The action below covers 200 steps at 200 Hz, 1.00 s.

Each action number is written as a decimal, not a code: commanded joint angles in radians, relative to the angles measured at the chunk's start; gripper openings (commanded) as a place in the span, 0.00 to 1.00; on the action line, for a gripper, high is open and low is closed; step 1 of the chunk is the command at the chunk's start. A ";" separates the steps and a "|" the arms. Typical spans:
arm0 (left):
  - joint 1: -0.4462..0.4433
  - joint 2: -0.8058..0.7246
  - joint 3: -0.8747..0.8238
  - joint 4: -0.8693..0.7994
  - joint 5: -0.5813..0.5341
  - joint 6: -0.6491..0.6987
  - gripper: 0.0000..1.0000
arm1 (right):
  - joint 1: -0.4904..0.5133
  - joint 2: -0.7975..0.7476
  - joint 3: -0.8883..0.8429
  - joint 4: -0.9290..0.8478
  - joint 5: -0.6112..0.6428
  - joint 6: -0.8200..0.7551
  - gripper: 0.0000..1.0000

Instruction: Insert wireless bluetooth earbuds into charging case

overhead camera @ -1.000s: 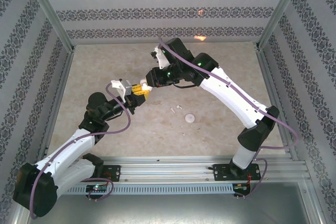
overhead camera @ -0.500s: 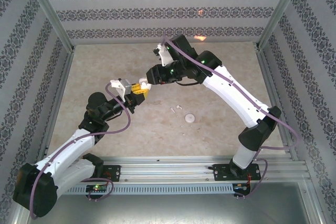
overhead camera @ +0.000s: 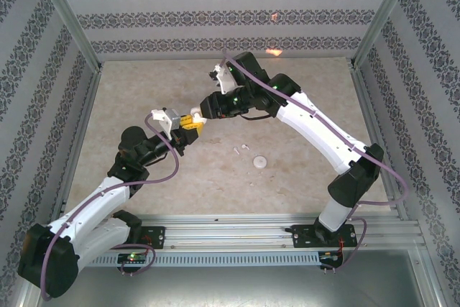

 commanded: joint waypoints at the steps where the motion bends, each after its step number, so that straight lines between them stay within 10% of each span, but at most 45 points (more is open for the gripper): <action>1: -0.003 -0.015 0.014 0.005 0.001 0.010 0.00 | -0.007 -0.023 -0.010 0.020 -0.037 -0.005 0.27; 126: -0.003 -0.033 -0.006 -0.047 -0.028 0.050 0.00 | -0.087 -0.126 -0.044 0.030 -0.011 0.021 0.17; 200: -0.003 -0.125 -0.034 -0.138 -0.051 0.063 0.00 | -0.155 -0.067 -0.509 0.254 -0.042 0.067 0.18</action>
